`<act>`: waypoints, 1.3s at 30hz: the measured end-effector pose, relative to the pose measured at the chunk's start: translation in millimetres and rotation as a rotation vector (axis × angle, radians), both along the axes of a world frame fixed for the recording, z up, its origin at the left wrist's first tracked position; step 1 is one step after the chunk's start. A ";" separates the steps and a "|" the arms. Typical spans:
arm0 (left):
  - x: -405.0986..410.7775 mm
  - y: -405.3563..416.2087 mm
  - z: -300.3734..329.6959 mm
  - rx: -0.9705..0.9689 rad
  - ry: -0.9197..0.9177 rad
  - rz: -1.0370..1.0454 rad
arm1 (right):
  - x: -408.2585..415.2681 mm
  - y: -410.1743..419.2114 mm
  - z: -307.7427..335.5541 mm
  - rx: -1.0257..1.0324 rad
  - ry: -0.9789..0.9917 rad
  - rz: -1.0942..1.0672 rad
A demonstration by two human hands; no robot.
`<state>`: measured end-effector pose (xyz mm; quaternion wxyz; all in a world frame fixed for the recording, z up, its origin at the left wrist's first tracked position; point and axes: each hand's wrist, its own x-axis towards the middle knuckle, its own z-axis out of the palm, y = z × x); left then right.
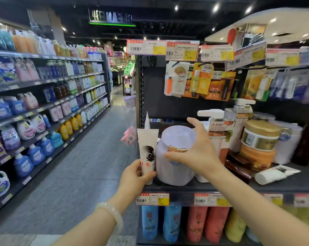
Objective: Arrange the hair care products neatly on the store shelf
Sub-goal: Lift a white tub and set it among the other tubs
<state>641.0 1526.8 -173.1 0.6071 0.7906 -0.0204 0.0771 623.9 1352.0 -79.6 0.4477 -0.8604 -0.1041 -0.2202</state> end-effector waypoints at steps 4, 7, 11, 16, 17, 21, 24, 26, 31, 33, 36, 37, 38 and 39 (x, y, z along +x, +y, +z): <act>-1.2 -1.4 -0.7 0.058 -0.023 -0.006 | -12.7 -8.3 17.0 0.094 0.029 0.001; -8.7 -7.6 -1.5 0.148 -0.116 0.208 | -22.5 -11.5 22.1 0.111 0.046 -0.011; -38.6 -20.5 6.4 0.168 -0.665 0.288 | -29.9 -10.9 15.1 0.099 0.087 -0.034; -66.0 -45.3 3.0 0.063 -0.473 -0.107 | -36.5 -12.4 11.4 0.084 0.110 -0.077; -67.1 -49.1 1.9 0.026 -0.377 -0.129 | -39.7 -14.0 12.7 0.093 0.108 -0.082; -64.3 -62.1 5.3 -0.062 -0.225 -0.243 | -52.8 -18.4 17.2 0.103 0.108 -0.097; -65.0 -72.3 5.6 -0.067 -0.182 -0.271 | -59.8 -19.8 15.7 0.080 0.095 -0.118; -68.8 -80.5 7.1 -0.105 -0.168 -0.268 | -63.1 -25.3 16.0 0.082 0.097 -0.120; -74.9 -107.8 16.7 -0.243 -0.164 -0.276 | -73.6 -66.6 33.6 0.073 0.174 0.001; -72.7 -120.5 20.1 -0.269 -0.168 -0.310 | -77.4 -90.9 33.0 0.085 0.241 0.032; -70.8 -143.9 25.1 -0.244 -0.182 -0.363 | -82.4 -129.3 19.5 0.216 0.350 0.082; -71.4 -156.5 25.9 -0.230 -0.181 -0.379 | -85.5 -145.4 14.3 0.252 0.358 0.083; -71.5 -167.6 25.8 -0.223 -0.174 -0.391 | -88.1 -159.2 10.4 0.262 0.365 0.074; -71.3 -174.8 25.0 -0.218 -0.167 -0.400 | -89.7 -167.8 7.9 0.253 0.374 0.070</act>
